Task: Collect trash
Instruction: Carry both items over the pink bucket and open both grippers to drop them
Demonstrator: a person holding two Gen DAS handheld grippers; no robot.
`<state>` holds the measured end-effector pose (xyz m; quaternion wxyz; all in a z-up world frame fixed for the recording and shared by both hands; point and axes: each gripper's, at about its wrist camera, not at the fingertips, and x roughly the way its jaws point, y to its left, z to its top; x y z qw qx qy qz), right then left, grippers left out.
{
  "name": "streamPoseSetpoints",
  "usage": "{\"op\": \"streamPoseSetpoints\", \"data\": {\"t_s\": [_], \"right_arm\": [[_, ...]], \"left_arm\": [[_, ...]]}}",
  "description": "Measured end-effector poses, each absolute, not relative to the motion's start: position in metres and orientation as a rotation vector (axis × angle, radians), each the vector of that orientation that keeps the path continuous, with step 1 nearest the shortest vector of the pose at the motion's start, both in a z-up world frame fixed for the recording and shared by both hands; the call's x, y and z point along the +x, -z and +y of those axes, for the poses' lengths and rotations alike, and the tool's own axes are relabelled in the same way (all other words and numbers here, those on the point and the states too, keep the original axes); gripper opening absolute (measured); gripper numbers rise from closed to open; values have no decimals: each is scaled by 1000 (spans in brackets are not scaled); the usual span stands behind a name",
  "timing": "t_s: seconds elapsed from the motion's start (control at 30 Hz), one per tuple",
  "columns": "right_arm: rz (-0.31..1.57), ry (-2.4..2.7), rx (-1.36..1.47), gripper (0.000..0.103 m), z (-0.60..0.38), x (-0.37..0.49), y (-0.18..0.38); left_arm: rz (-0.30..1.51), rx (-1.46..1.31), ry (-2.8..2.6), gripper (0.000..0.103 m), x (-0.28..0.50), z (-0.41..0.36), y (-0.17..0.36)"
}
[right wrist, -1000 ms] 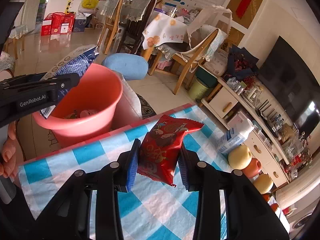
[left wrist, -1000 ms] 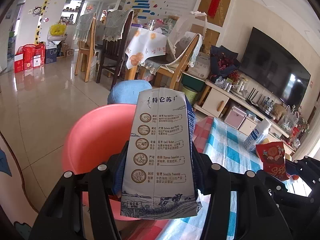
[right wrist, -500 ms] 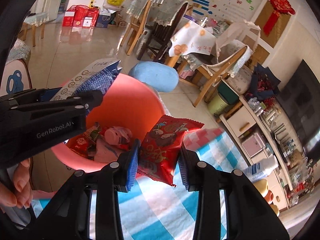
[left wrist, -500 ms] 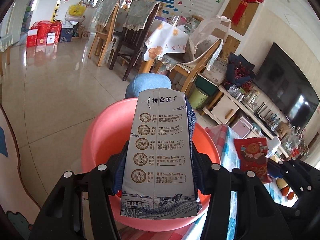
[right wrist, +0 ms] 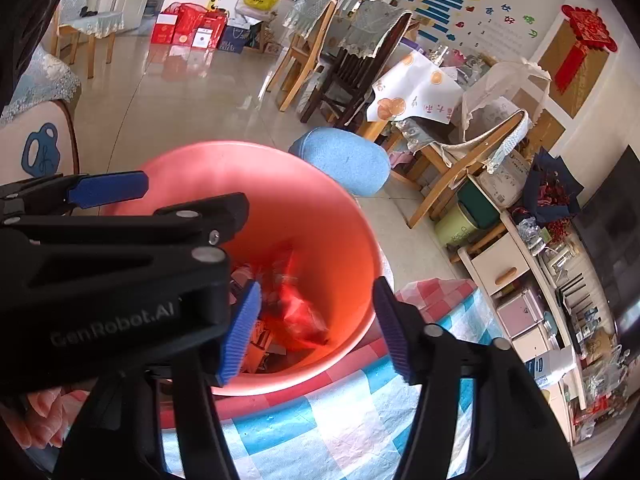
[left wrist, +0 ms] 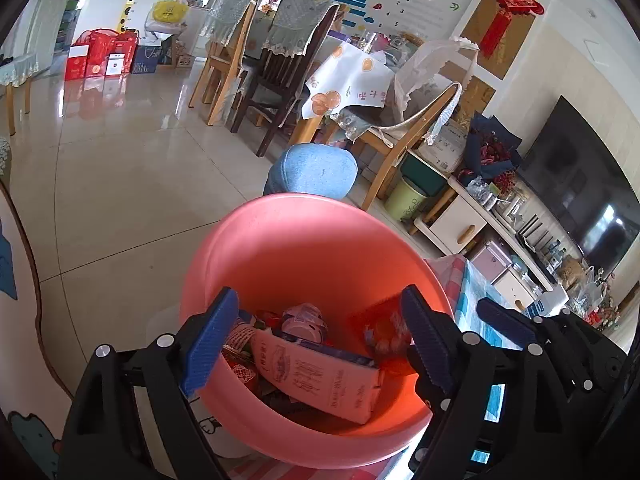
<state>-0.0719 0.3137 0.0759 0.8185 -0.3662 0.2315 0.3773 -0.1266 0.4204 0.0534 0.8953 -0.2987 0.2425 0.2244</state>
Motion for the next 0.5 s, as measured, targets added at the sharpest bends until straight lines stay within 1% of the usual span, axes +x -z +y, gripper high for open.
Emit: {"op": "streamPoseSetpoints", "data": {"t_s": [0.07, 0.2, 0.3, 0.5], "right_arm": [[491, -797, -767, 64, 311, -73, -76], [484, -781, -737, 74, 301, -70, -78], [486, -764, -705, 79, 291, -68, -80], [509, -719, -619, 82, 266, -61, -88]], "left_arm": [[506, -624, -462, 85, -126, 419, -53], [507, -615, -461, 89, -126, 415, -54], [507, -609, -461, 90, -125, 411, -55], [498, -594, -441, 95, -123, 402, -59]]}}
